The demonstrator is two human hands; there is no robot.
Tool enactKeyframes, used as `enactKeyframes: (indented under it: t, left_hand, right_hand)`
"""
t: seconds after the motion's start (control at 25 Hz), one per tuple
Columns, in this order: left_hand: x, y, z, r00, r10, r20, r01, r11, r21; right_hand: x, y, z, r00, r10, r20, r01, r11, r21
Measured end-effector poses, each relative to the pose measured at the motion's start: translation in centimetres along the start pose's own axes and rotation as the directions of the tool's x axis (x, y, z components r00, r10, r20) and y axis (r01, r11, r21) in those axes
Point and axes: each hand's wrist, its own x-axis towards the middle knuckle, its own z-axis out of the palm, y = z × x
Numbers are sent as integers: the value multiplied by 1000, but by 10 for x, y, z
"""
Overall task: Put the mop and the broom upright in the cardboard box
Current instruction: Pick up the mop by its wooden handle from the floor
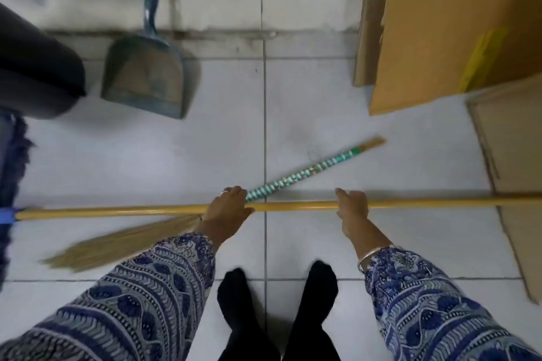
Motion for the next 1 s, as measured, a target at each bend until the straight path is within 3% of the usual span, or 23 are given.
enactKeyframes:
  t: [0.08,0.24,0.32,0.44,0.56,0.76,1.0]
  left_hand:
    - [32,12,37,999,49,18,-48,998,-50]
    - [59,23,73,991,125,48,-129,989,69]
    - [67,14,78,992,118,53,-123,986,112]
    - [67,6,65,994,101,45,-103,994,43]
    - [39,13,31,994,94,48,-92,995,-25]
    - [-30,34,-65,990,114,78,-100,982,-160]
    - [-148,92,-191,969,249,3,-238,931,-276]
  right_hand:
    - [46,24,8,987,144,-64,-135,983,124]
    - [76,34,0,969,240,64,-246,889,386]
    - [86,36,-5,957,268,114,-288,808,514]
    - [77,30,-17,949,262,174,-313,727,612]
    - [36,8,-39,948,218,232,-317,705,634]
    - [-80,-63,-90,967,47,249,-200,745,636]
    - [-253,-166,-177,955,-270,124,133,761,635]
